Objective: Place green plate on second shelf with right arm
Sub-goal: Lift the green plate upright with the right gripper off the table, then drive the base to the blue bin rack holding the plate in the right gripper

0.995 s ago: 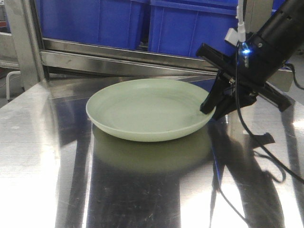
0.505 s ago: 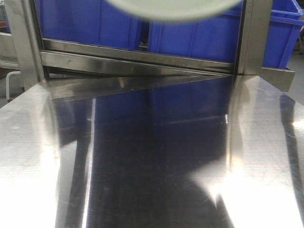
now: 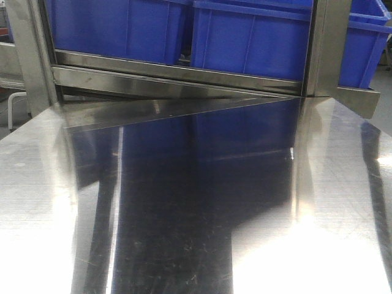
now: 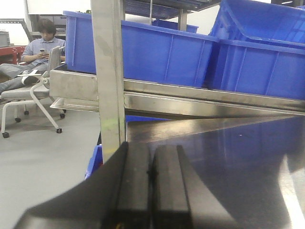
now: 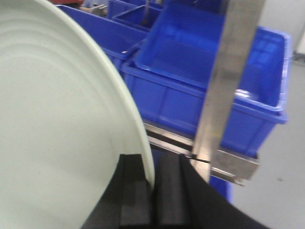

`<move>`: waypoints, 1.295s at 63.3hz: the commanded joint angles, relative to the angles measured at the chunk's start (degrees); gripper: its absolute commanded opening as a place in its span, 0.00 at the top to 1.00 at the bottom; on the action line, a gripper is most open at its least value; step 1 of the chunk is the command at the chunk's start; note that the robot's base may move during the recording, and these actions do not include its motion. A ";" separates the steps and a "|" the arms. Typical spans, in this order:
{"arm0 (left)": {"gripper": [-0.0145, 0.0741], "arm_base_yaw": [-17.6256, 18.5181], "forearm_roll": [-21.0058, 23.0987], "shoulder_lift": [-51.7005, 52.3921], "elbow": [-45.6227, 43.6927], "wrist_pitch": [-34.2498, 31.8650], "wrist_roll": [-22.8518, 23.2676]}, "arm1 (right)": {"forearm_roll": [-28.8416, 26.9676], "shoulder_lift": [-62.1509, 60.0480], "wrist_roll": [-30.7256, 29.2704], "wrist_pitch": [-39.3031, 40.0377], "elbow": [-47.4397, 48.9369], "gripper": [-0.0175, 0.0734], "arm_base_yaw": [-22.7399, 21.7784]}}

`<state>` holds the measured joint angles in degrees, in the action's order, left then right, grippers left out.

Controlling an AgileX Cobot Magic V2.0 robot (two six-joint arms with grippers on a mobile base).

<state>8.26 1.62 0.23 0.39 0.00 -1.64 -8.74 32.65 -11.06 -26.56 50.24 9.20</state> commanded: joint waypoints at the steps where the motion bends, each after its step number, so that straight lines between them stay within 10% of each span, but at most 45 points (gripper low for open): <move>1: 0.69 0.33 0.32 1.00 2.27 -4.40 0.14 | 1.47 -3.40 -0.13 8.29 -1.72 0.75 -1.60; 32: 0.69 0.33 0.32 1.00 2.27 -4.40 0.14 | -0.94 -7.71 2.40 38.70 -25.58 0.74 -2.69; 82: 0.69 0.33 0.32 1.00 2.27 -4.40 0.14 | -0.94 -7.71 2.40 39.39 -30.36 0.74 -2.69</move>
<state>8.26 1.62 0.23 0.39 0.00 -1.64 -8.98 24.90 -9.14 5.96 17.92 6.78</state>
